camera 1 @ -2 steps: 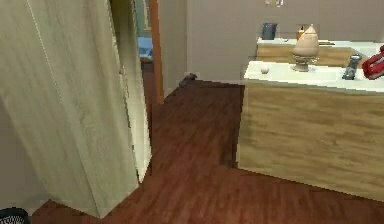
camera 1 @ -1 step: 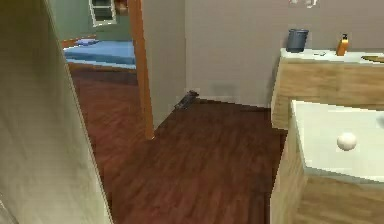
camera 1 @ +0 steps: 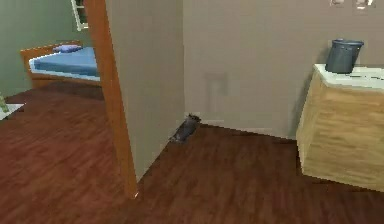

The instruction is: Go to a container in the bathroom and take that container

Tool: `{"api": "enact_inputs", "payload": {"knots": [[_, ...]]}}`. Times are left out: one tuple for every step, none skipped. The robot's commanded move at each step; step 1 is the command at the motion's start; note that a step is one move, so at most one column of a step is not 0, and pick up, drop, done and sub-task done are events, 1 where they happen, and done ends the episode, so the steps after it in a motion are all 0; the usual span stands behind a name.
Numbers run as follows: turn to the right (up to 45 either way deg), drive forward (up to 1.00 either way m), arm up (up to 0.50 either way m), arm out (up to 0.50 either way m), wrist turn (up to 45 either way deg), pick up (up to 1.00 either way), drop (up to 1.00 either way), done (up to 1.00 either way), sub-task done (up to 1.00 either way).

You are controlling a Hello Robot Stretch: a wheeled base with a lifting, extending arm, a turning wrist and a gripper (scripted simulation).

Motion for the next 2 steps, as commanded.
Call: {"api": "enact_inputs", "payload": {"knots": [[-39.0, 0.00, 0.00, 0.00, 0.0, 0.00, 0.00, 0.00, 0.00], [0.0, 0.85, 0.00, 0.00, 0.0, 0.00, 0.00, 0.00, 0.00]]}}
